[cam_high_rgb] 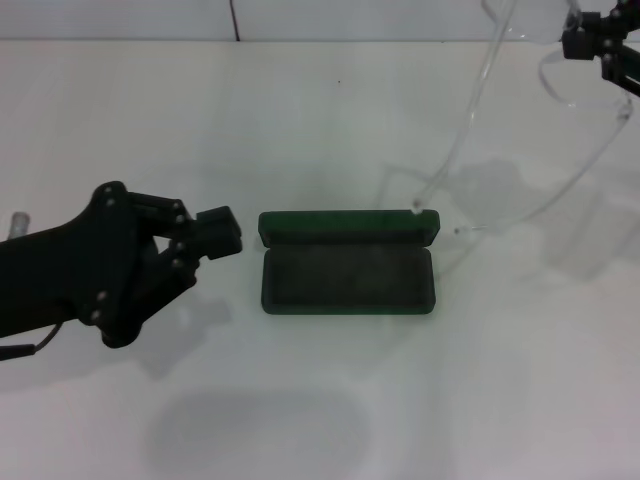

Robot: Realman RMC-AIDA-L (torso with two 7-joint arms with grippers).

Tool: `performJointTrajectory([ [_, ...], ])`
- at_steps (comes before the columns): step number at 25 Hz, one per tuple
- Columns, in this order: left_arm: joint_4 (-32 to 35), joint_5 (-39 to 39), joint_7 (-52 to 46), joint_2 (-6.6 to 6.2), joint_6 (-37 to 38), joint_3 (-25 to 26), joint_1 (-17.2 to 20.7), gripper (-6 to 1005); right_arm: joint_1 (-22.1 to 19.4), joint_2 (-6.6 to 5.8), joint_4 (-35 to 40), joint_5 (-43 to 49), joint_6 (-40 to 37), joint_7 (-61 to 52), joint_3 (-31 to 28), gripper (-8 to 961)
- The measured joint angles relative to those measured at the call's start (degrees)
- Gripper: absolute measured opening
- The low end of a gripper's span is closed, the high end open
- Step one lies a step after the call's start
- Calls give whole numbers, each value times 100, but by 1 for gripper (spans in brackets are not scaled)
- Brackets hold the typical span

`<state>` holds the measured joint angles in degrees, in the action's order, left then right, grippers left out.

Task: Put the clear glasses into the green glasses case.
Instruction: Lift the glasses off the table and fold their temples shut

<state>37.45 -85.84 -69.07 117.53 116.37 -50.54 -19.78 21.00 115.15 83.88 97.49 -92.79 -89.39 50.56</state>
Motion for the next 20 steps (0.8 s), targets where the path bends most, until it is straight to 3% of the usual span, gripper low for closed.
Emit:
performJointTrajectory([
  [8, 2, 449, -13, 24, 9, -612, -157, 36, 554, -112, -2377, -435, -740, 892, -486, 66],
  [13, 165, 727, -19, 43, 9, -908, -289, 36, 703, -112, -2909, -389, -916, 1081, -415, 66],
  [20, 375, 759, -168, 181, 7, -975, -483, 36, 806, -60, -3296, -320, -954, 1185, 27, 66],
])
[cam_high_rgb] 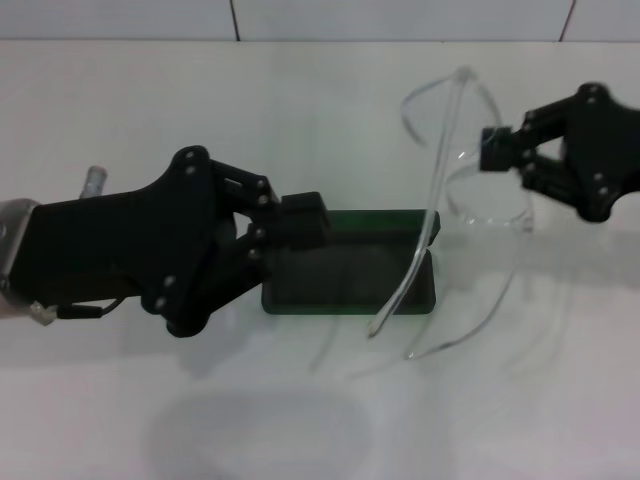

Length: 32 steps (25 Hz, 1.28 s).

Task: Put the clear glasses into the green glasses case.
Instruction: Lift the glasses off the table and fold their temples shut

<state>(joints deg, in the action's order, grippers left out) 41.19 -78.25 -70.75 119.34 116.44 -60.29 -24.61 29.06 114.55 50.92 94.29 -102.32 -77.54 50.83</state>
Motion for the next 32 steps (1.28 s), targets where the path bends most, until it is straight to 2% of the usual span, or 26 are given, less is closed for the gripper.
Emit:
performJointTrajectory([
  [7, -60, 60, -62, 45, -25, -136, -228, 36, 278, 57, -582, 29, 44, 301, 210, 66],
  [8, -66, 73, -61, 48, -36, -152, -248, 36, 425, 69, -831, 44, 45, 426, 266, 66],
  [19, -559, 233, 111, 57, -320, -273, -711, 36, 671, 130, -1140, -38, 70, 640, 514, 66],
  [32, -652, 169, 290, 46, -648, -277, -633, 36, 727, 129, -1249, -472, 16, 817, 560, 65],
])
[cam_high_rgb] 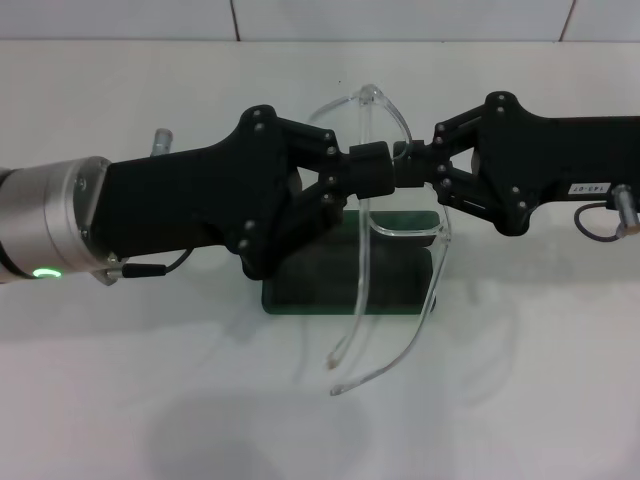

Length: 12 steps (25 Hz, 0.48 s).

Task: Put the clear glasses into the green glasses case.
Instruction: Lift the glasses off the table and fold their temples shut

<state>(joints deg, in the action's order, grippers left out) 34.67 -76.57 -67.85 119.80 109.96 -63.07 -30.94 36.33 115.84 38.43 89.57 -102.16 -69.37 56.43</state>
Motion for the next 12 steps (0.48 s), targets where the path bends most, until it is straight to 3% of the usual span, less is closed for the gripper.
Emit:
performJointTrajectory([
  [12, -152, 48, 296, -1, -46, -39, 5, 36, -3, 0, -2, -60, -65, 3, 0, 65],
])
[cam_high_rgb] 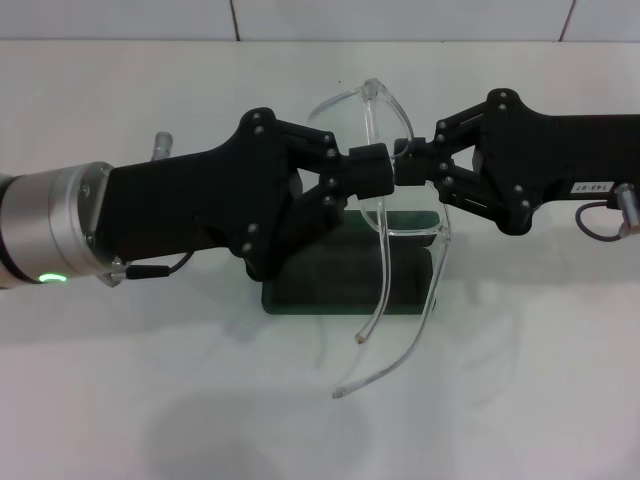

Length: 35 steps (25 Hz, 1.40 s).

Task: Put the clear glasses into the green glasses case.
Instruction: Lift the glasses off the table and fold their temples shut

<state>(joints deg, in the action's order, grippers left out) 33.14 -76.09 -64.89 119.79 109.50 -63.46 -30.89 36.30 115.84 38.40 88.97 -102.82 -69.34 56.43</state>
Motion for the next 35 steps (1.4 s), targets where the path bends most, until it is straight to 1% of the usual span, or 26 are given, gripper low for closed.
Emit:
performJointTrajectory([
  [5, -24, 63, 126, 12, -29, 2, 19, 36, 0, 8, 0, -12, -2, 6, 0, 65],
  [12, -236, 181, 293, 24, -188, 0, 12, 36, -9, 9, 0, -68, -2, 16, 0, 65],
  [35, -291, 203, 536, 44, -389, 13, 71, 37, -33, 9, 0, -69, 2, 76, 58, 65],
])
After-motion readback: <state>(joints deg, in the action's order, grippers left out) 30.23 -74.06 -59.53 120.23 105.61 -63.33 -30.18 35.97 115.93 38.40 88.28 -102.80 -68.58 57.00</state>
